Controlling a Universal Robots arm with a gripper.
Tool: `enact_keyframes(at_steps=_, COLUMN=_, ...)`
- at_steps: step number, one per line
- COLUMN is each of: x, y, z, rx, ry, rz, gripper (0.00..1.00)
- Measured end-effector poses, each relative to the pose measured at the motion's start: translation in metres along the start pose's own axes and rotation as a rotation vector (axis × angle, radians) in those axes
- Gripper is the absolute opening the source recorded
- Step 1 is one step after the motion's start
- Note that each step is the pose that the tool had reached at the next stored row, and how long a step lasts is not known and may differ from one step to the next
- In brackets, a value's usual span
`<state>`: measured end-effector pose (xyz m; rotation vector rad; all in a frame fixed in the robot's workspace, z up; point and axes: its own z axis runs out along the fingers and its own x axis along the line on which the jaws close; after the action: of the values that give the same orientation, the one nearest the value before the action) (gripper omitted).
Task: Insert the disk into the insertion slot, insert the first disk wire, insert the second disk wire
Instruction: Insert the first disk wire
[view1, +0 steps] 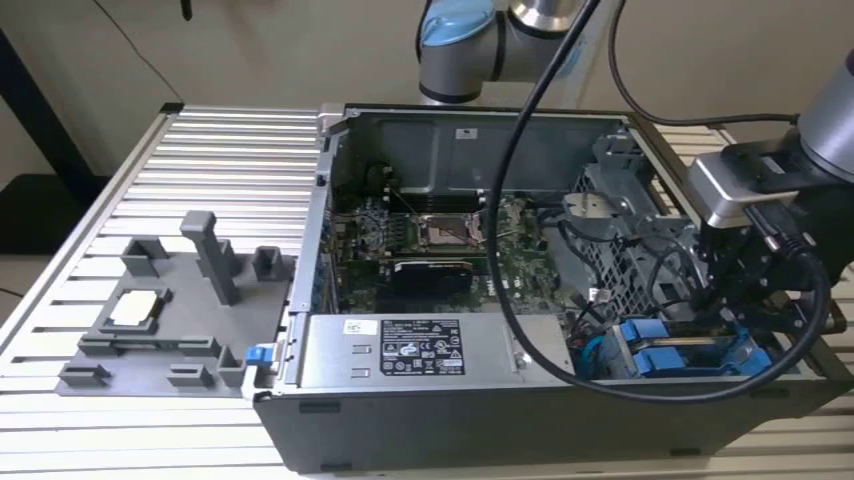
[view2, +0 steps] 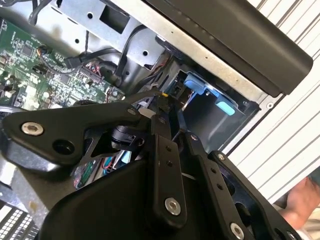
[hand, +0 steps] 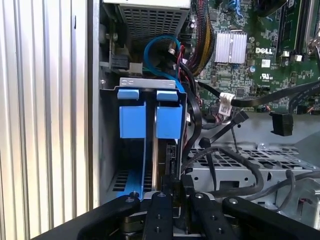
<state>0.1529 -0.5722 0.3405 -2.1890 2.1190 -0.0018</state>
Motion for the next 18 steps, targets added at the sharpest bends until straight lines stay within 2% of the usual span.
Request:
enact_keyframes(at_steps=4, x=0.0004, y=-0.0001, z=-0.0003, rx=0.0007, ry=-0.0040, rz=0.008, gripper=0.19)
enact_keyframes(at_steps=11, x=0.0008, y=0.0000, z=0.0000, rx=0.0039, ry=-0.0006, rz=0.056, gripper=0.19)
enact_keyframes(at_steps=14, x=0.0009, y=0.0001, z=0.0017, rx=0.0044, ry=0.0023, rz=0.062, gripper=0.19)
enact_keyframes(at_steps=18, x=0.0011, y=0.0003, z=0.0055, rx=0.0049, ry=0.0021, rz=0.062, gripper=0.19)
